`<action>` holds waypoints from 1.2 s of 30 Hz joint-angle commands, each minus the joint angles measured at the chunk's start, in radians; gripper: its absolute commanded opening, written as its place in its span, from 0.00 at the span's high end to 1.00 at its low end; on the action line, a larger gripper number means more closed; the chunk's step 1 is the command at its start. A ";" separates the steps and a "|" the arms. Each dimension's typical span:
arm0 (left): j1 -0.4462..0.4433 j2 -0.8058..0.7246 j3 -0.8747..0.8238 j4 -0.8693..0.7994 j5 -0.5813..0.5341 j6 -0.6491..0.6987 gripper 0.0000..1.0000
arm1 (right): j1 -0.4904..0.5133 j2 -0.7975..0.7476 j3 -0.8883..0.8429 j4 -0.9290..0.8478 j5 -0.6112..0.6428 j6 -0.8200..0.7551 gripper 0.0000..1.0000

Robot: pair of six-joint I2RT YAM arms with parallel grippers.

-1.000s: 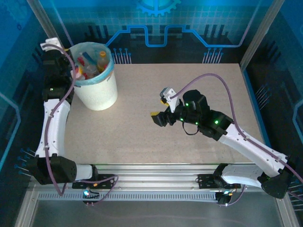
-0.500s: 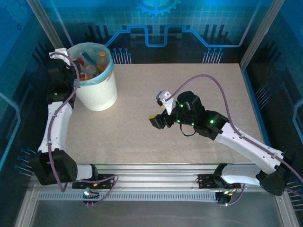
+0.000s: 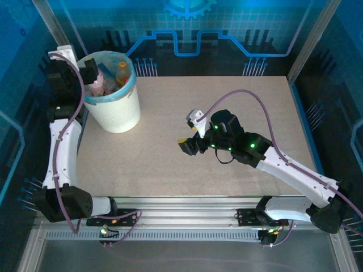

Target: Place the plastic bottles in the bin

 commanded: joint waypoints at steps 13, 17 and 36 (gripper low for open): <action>0.006 0.205 0.077 -0.396 0.025 -0.073 0.74 | 0.022 0.021 0.007 -0.027 0.021 -0.008 0.23; 0.007 0.202 0.042 -0.398 0.051 -0.094 0.75 | 0.022 0.030 0.015 -0.033 0.020 -0.010 0.23; -0.133 -0.337 -0.187 -0.120 0.004 -0.205 0.22 | -0.064 0.010 0.039 -0.073 0.359 0.077 0.18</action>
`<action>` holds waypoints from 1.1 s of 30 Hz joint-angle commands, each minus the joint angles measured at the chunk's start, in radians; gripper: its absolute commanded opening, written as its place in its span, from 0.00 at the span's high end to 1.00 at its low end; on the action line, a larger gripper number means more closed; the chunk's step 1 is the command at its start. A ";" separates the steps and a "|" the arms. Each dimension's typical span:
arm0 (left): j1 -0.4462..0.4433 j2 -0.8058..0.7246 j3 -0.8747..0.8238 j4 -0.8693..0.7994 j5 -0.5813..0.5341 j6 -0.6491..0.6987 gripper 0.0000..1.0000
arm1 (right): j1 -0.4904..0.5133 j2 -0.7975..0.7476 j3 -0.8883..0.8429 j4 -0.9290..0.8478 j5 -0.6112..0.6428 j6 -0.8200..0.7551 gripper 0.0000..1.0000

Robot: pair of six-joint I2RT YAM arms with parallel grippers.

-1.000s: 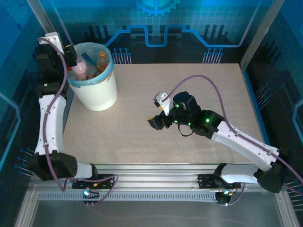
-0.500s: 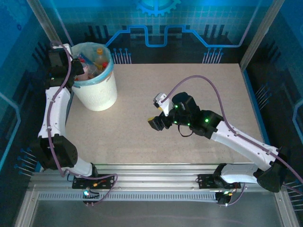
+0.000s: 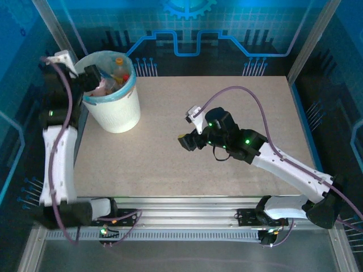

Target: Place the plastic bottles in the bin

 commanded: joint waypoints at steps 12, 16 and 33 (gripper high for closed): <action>-0.523 -0.500 -1.100 0.741 -0.252 0.188 0.21 | -0.550 -0.255 -0.492 0.278 0.392 0.037 0.00; -0.541 -0.379 -1.260 1.008 -0.369 0.194 0.18 | -0.607 -0.269 -0.680 0.501 0.309 -0.079 0.00; -0.177 0.301 -1.243 1.543 0.040 0.147 0.05 | -0.801 0.143 -0.904 1.309 -0.229 -0.149 0.00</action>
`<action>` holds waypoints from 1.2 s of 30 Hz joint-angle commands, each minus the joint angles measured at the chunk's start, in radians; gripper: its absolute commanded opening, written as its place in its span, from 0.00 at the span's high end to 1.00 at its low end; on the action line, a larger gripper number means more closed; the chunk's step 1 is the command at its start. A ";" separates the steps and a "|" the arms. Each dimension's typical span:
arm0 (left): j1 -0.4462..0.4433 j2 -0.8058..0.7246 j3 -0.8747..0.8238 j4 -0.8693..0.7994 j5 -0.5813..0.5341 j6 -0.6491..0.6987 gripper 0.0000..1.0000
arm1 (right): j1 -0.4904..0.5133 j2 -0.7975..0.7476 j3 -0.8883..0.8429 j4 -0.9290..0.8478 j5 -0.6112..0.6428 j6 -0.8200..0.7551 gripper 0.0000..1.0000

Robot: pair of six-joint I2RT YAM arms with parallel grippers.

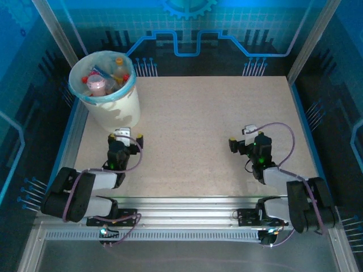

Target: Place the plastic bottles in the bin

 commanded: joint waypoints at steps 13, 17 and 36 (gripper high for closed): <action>0.114 0.185 0.177 -0.024 0.132 -0.095 0.01 | -0.039 0.237 0.162 0.091 -0.016 0.045 0.00; 0.113 0.184 0.178 -0.026 0.135 -0.093 0.01 | -0.038 0.236 0.162 0.088 -0.014 0.044 0.00; 0.113 0.186 0.194 -0.052 0.193 -0.076 0.01 | -0.036 0.236 0.164 0.088 -0.009 0.044 0.00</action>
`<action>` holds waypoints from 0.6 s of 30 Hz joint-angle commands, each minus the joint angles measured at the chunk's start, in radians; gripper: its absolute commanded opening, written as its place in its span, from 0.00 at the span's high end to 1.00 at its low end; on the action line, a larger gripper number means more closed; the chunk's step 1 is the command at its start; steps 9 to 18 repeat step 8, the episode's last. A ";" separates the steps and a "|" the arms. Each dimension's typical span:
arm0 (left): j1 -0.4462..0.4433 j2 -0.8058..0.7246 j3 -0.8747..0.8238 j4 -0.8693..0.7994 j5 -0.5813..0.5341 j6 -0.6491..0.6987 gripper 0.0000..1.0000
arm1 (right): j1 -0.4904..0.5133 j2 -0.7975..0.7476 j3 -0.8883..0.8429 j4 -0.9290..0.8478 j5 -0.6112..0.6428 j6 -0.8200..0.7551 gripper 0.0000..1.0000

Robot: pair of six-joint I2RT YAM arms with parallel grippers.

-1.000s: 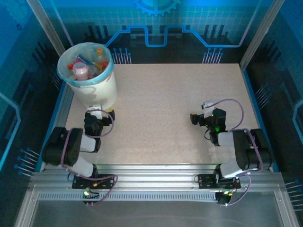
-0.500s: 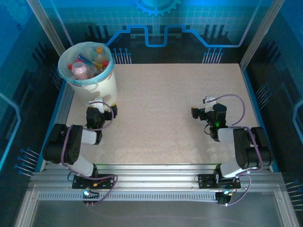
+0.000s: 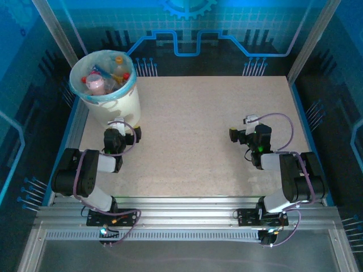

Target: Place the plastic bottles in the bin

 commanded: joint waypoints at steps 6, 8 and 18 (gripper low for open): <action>-0.006 -0.019 0.020 -0.004 0.025 0.020 0.01 | 0.008 0.000 0.012 0.008 0.019 0.009 0.00; -0.007 -0.019 0.019 -0.001 0.022 0.022 0.01 | 0.008 0.000 0.012 0.008 0.020 0.009 0.00; -0.007 -0.019 0.019 -0.001 0.022 0.022 0.01 | 0.008 0.000 0.012 0.008 0.020 0.009 0.00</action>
